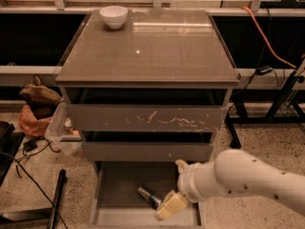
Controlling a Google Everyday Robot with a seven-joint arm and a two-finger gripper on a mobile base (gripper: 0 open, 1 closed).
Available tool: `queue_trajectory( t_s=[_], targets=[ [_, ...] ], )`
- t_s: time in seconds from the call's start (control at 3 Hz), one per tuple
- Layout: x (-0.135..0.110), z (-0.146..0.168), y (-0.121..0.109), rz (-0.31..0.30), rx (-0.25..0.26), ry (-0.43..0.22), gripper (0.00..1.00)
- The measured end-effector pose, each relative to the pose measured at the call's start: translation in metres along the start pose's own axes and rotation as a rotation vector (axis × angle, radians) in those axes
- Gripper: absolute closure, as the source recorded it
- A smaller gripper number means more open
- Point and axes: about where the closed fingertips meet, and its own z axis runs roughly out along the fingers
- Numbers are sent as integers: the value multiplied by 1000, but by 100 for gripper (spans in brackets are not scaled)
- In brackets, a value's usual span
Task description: Pick redbull can from bottom drawer and place on counter
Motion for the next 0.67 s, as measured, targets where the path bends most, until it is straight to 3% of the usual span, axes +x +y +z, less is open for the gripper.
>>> queue_trajectory(
  t_s=[0.33,0.67],
  targets=[
    [37,87,20,47,-72,0,0],
    [48,119,18,95,-69,-30,0]
  ],
)
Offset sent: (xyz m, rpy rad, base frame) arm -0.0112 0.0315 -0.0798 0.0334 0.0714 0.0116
